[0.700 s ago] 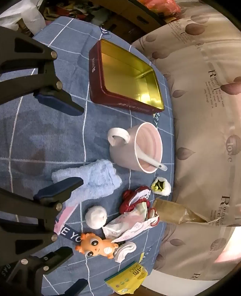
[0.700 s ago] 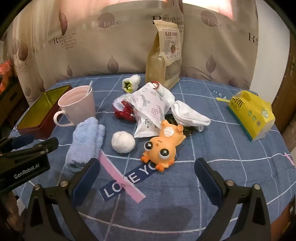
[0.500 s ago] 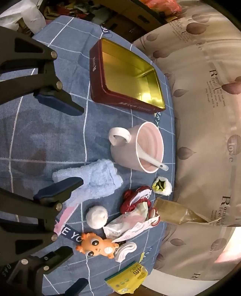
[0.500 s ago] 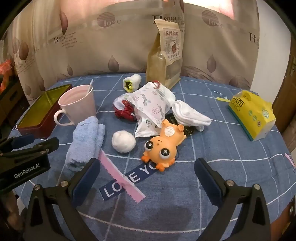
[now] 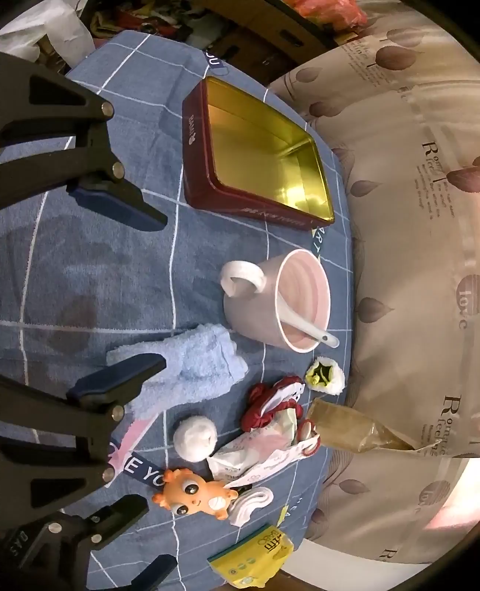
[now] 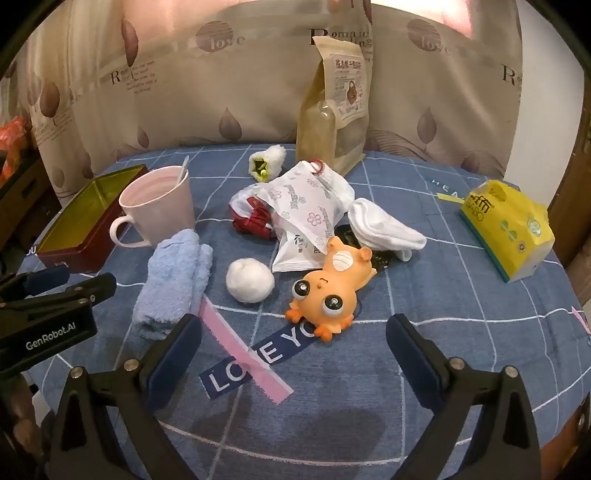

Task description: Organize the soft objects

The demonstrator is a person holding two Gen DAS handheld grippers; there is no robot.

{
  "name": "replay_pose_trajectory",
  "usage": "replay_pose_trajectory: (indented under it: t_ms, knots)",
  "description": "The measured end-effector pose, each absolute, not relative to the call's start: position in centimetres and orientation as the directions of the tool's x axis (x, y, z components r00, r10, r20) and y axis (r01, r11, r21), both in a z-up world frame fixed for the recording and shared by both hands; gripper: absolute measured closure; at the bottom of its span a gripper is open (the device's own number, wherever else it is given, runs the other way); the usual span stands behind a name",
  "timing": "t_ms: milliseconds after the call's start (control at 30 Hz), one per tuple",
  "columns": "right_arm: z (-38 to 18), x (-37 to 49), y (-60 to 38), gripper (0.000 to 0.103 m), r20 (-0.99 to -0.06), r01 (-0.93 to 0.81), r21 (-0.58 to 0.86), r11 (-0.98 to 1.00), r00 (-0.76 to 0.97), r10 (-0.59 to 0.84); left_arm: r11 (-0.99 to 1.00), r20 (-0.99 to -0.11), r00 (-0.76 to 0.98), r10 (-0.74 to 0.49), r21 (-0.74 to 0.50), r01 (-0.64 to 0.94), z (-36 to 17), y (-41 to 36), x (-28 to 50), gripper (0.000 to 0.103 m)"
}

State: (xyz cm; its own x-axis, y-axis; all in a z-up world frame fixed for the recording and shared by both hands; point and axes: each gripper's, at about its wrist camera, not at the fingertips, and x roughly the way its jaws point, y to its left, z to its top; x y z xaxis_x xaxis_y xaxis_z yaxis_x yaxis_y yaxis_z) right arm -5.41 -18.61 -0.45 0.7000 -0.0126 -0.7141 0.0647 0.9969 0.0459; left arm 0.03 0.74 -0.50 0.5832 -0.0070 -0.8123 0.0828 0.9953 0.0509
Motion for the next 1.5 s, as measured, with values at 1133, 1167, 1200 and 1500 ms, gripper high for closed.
replay_pose_trajectory:
  t_ms: [1133, 1167, 1200, 1500]
  knots:
    - [-0.84, -5.39, -19.14, 0.026, -0.728, 0.069, 0.048, 0.996, 0.685, -0.013, 0.995, -0.811, 0.586, -0.003, 0.057, 0.085, -0.06, 0.76, -0.04, 0.033]
    - [-0.90, -5.43, -19.15, 0.026, -0.729, 0.068, 0.048, 0.997, 0.684, -0.012, 0.995, -0.810, 0.586, -0.004, 0.057, 0.085, -0.16, 0.71, -0.10, 0.033]
    - [-0.91, -5.41, -19.17, 0.027, -0.730, 0.068, 0.047, 0.997, 0.683, -0.012, 0.995, -0.811, 0.586, -0.004, 0.057, 0.084, -0.14, 0.74, -0.09, 0.033]
    - [-0.93, -5.36, -19.06, 0.029, -0.733, 0.064, 0.053, 0.997, 0.680, -0.005, 0.995, -0.810, 0.586, -0.004, 0.058, 0.086, -0.17, 0.70, -0.10, 0.033]
